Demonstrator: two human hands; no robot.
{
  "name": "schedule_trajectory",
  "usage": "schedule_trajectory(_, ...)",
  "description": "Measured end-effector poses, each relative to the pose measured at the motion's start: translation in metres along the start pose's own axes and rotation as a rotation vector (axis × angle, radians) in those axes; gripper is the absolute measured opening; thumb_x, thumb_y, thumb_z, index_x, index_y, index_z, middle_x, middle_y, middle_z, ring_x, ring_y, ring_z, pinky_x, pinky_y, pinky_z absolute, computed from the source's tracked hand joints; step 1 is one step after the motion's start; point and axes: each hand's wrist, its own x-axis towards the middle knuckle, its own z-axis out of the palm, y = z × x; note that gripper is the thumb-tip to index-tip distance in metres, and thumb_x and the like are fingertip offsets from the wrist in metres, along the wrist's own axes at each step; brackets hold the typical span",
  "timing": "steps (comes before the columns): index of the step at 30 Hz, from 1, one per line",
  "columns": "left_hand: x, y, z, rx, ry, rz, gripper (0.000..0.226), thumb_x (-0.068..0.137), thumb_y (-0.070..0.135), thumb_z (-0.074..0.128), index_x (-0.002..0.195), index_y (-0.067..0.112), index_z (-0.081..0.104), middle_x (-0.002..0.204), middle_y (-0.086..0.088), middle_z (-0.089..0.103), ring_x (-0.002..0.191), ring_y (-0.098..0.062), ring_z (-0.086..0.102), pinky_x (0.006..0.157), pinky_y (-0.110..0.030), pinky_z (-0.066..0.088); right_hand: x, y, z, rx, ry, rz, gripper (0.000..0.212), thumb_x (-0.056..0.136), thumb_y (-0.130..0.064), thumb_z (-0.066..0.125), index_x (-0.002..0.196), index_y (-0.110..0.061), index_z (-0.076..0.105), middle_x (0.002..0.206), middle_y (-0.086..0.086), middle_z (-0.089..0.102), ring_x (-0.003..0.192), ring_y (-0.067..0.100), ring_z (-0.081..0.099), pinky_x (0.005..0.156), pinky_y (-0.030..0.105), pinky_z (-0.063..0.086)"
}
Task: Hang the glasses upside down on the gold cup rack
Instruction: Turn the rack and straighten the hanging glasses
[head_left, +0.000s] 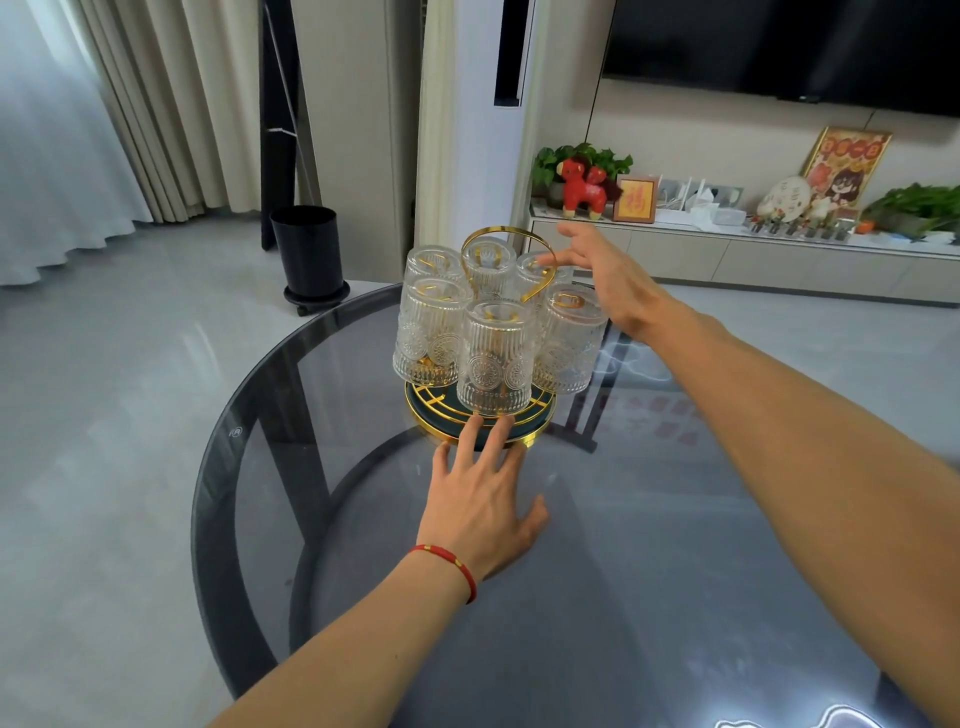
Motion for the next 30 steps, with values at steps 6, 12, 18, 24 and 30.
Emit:
schedule_trajectory(6, 0.000, 0.001, -0.002, -0.002, -0.022, -0.004, 0.072, 0.087, 0.067, 0.030, 0.139, 0.024, 0.053, 0.162, -0.003, 0.032, 0.151, -0.035, 0.016, 0.116, -0.064, 0.026, 0.000, -0.001, -0.004, -0.061, -0.005, -0.004, 0.067, 0.093, -0.061, 0.025, 0.136, -0.029, 0.064, 0.151, -0.003, 0.056, 0.142, 0.018, 0.042, 0.115, 0.044, 0.027)
schedule_trajectory(12, 0.000, 0.001, -0.004, 0.007, -0.035, -0.004, 0.070, 0.088, 0.066, 0.031, 0.140, 0.025, 0.052, 0.163, -0.004, 0.030, 0.152, -0.035, 0.015, 0.117, -0.063, 0.025, -0.001, -0.002, -0.006, -0.163, -0.030, -0.002, 0.065, 0.092, -0.060, 0.024, 0.131, -0.031, 0.068, 0.161, 0.006, 0.045, 0.146, 0.026, 0.038, 0.114, 0.046, 0.028)
schedule_trajectory(18, 0.000, 0.001, -0.002, 0.004, -0.046, -0.009, 0.068, 0.089, 0.066, 0.033, 0.141, 0.026, 0.051, 0.164, -0.003, 0.028, 0.152, -0.034, 0.013, 0.117, -0.064, 0.024, 0.004, 0.001, -0.014, -0.326, -0.032, -0.046, 0.058, 0.105, -0.051, 0.020, 0.137, -0.033, 0.064, 0.162, 0.004, 0.044, 0.148, 0.025, 0.037, 0.121, 0.053, 0.026)
schedule_trajectory(24, -0.001, 0.001, -0.003, 0.008, -0.046, -0.008, 0.069, 0.089, 0.066, 0.032, 0.142, 0.025, 0.051, 0.165, -0.004, 0.028, 0.152, -0.035, 0.014, 0.117, -0.064, 0.023, 0.006, 0.004, -0.017, -0.406, -0.045, -0.063, 0.056, 0.108, -0.048, 0.017, 0.141, -0.036, 0.061, 0.162, 0.002, 0.045, 0.149, 0.025, 0.037, 0.123, 0.057, 0.022)
schedule_trajectory(30, -0.001, 0.002, -0.004, 0.009, -0.046, -0.005, 0.069, 0.089, 0.065, 0.029, 0.141, 0.025, 0.051, 0.164, -0.005, 0.028, 0.153, -0.035, 0.012, 0.117, -0.064, 0.023, 0.007, 0.002, -0.016, -0.436, -0.031, -0.082, 0.056, 0.108, -0.047, 0.017, 0.138, -0.035, 0.063, 0.161, 0.000, 0.046, 0.149, 0.024, 0.038, 0.122, 0.061, 0.021)
